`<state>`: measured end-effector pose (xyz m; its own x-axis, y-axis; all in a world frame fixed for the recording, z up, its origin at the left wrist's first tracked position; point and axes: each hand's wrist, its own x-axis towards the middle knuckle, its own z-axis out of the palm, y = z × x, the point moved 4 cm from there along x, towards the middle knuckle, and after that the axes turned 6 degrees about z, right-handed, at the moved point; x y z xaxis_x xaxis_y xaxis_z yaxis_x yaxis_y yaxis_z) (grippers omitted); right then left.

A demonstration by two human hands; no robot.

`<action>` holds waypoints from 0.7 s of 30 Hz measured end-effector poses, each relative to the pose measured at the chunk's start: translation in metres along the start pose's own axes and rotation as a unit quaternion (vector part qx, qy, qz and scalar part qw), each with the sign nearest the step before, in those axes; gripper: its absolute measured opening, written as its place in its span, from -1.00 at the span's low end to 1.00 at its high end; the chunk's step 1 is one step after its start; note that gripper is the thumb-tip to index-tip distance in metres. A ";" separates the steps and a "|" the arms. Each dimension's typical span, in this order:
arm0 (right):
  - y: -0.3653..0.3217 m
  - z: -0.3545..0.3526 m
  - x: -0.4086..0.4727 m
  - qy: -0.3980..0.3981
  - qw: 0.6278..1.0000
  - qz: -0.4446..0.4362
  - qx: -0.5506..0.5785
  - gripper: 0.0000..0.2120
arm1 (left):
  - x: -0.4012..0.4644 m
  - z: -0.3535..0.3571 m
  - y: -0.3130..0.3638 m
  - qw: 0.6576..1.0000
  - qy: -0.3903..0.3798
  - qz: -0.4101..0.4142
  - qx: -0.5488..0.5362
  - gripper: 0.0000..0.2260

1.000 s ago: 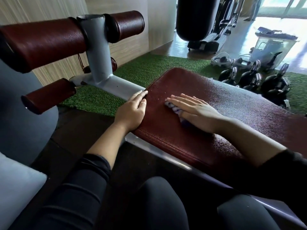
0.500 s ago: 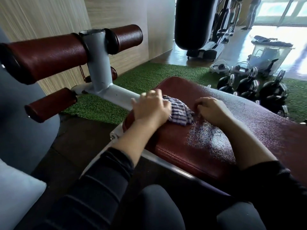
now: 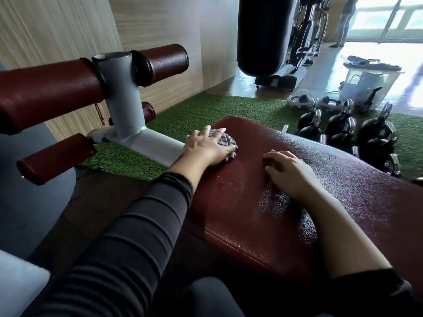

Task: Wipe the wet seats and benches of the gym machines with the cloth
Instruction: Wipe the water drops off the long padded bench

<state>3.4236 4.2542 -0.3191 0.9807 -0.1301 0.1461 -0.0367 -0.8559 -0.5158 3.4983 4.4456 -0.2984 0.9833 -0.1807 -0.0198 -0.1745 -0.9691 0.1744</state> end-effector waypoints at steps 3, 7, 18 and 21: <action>-0.002 -0.001 -0.001 -0.006 1.000 0.003 -0.005 -0.65 | -0.005 0.001 -0.015 0.999 -0.016 0.000 -0.034 -0.40; -0.005 -0.001 -0.001 -0.010 1.000 0.009 -0.013 -0.64 | -0.040 0.005 -0.021 0.998 -0.041 0.050 0.003 -0.46; -0.003 0.001 -0.002 0.006 1.000 0.011 0.002 -0.66 | 0.022 -0.002 0.004 0.998 -0.046 0.037 0.028 -0.47; -0.003 0.000 -0.002 0.003 1.000 0.011 0.013 -0.65 | 0.008 -0.002 -0.017 0.999 -0.050 0.017 -0.013 -0.48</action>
<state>3.4220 4.2570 -0.3184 0.9786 -0.1516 0.1394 -0.0530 -0.8394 -0.5409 3.5088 4.4611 -0.2995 0.9665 -0.2311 -0.1118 -0.2055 -0.9576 0.2021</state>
